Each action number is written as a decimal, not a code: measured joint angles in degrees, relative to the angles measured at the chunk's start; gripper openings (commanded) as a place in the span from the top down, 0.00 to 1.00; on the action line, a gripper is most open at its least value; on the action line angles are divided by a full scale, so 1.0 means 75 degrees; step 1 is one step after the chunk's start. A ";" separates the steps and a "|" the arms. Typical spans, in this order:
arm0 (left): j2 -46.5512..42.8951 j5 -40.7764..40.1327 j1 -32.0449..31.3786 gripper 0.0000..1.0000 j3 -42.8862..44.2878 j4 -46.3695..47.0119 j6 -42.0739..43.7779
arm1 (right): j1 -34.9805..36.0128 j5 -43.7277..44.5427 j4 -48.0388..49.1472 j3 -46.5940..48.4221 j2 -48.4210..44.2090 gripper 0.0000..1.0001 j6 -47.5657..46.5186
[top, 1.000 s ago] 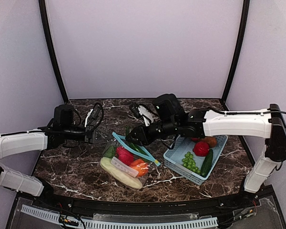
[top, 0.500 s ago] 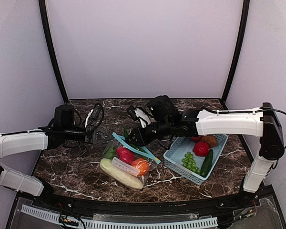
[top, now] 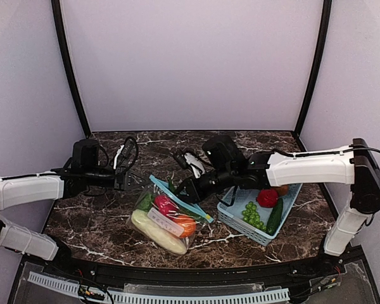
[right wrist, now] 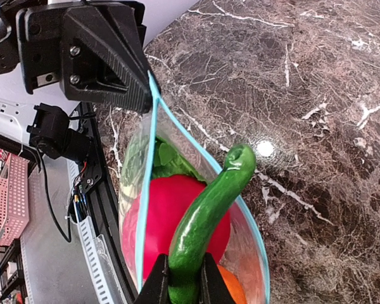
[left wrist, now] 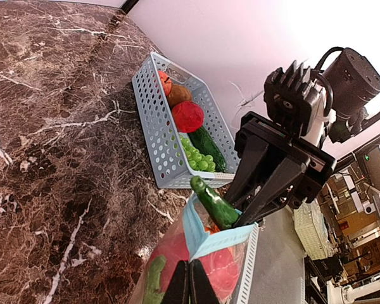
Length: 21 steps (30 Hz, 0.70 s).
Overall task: Place the food in the zip-top bag and seal the zipper
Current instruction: Place the fake vegetable in the zipper food storage bag.
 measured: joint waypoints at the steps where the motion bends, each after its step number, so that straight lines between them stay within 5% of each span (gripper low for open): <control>1: 0.0000 -0.0029 0.0000 0.99 0.0000 -0.0003 0.0000 | 0.0000 -0.0064 0.0093 -0.0149 -0.0085 1.00 0.0006; 21: 0.0187 0.0525 -0.0023 0.99 0.0061 0.0198 -0.0012 | -0.0015 -0.1145 0.0635 -0.0428 0.0017 1.00 -0.0070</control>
